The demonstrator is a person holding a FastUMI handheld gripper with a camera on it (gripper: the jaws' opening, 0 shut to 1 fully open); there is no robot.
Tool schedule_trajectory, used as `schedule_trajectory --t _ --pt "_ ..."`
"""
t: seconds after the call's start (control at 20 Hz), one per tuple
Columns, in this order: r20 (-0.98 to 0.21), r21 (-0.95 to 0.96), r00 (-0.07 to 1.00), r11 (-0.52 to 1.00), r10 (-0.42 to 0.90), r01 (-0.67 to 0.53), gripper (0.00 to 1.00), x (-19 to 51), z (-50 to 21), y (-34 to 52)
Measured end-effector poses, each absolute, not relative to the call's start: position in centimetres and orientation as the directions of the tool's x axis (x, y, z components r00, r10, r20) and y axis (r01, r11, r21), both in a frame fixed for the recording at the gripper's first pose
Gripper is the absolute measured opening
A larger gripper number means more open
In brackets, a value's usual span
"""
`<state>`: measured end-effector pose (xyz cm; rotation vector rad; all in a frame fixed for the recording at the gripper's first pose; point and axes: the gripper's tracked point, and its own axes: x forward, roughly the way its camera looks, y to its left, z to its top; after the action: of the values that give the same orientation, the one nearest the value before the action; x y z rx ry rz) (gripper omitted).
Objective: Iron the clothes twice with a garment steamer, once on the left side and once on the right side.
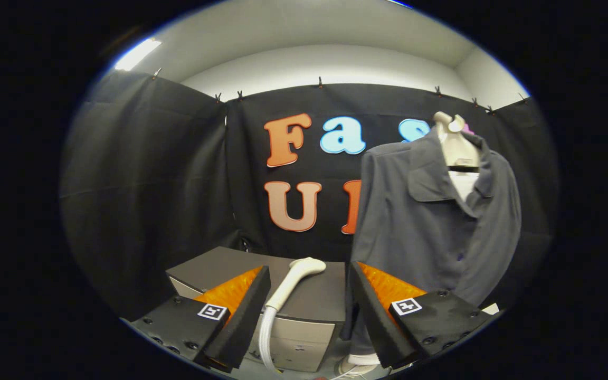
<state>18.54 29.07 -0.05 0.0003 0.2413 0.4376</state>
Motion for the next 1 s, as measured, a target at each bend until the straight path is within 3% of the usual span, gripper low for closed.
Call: schedule_trajectory --t 0.3,0.55,0.8,1.0 --pt "-0.473 0.237 0.775 0.908 0.419 -0.346 0.98 27.3 -8.0 37.7" --pt "-0.684 0.138 0.664 0.947 0.302 -0.289 0.98 30.7 -16.5 39.7" --pt "-0.777 0.083 0.597 0.973 0.198 -0.214 0.99 34.0 -21.7 38.7" --pt "-0.819 0.109 0.54 0.976 0.196 -0.188 0.98 34.5 -24.2 39.4"
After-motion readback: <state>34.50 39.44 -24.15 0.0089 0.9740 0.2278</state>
